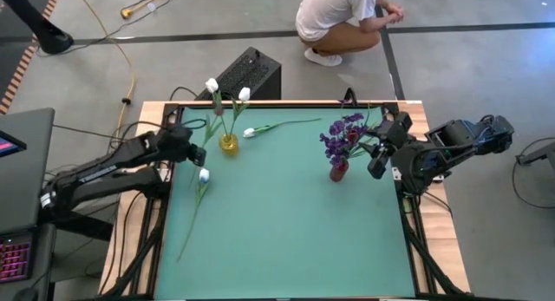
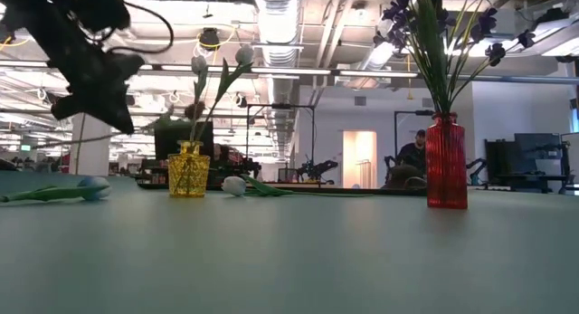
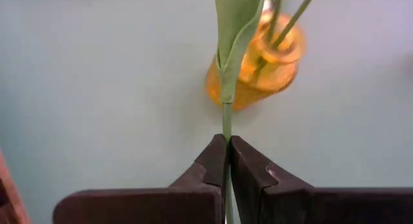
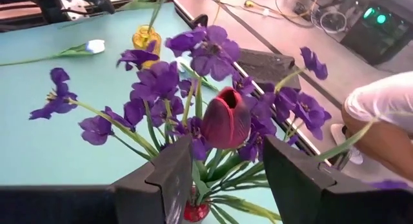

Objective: Sort flowers into vase by color
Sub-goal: Put the red flower into the red vase

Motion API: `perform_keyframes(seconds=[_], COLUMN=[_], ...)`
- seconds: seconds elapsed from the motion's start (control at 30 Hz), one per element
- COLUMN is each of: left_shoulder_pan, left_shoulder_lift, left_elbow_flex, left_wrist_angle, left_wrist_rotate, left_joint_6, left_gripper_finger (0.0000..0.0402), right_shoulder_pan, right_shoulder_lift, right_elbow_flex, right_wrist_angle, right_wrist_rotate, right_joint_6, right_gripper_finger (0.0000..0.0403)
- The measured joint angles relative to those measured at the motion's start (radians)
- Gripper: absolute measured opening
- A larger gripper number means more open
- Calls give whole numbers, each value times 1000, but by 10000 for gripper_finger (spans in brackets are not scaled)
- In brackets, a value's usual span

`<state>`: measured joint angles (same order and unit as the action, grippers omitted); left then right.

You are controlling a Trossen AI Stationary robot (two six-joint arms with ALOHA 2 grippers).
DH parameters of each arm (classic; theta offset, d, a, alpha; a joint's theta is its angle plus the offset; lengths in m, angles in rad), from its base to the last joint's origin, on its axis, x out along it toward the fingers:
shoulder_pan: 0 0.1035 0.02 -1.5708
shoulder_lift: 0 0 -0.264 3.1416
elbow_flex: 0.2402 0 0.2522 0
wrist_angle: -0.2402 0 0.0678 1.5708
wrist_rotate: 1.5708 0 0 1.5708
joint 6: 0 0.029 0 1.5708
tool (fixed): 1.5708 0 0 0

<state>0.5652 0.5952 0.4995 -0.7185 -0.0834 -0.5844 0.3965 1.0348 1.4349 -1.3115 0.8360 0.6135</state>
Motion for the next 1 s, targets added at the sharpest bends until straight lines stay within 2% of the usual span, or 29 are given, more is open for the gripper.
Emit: perform_keyframes(seconds=[0.27,0.47,0.57,0.63,0.8,1.0], left_shoulder_pan=[0,0,0,0,-1,-18], left_shoulder_lift=[-187,-287,-317,-337,-373,-356], left_elbow_flex=[1,2,2,2,2,4], left_wrist_angle=[0,26,114,198,427,690], left_wrist_rotate=[2,-245,-284,-250,-79,309], left_joint_6=[-30,-48,2,36,90,154], left_gripper_finger=[0,0,0,0,0,0], right_shoulder_pan=[0,0,0,0,3,17], right_shoulder_lift=[0,0,0,0,0,3], right_elbow_flex=[0,0,0,0,0,0], right_wrist_angle=[117,236,296,333,391,432], right_wrist_rotate=[0,0,0,0,0,0], right_joint_6=[-111,-206,-230,-231,-248,-248], right_gripper_finger=[214,214,214,214,214,214])
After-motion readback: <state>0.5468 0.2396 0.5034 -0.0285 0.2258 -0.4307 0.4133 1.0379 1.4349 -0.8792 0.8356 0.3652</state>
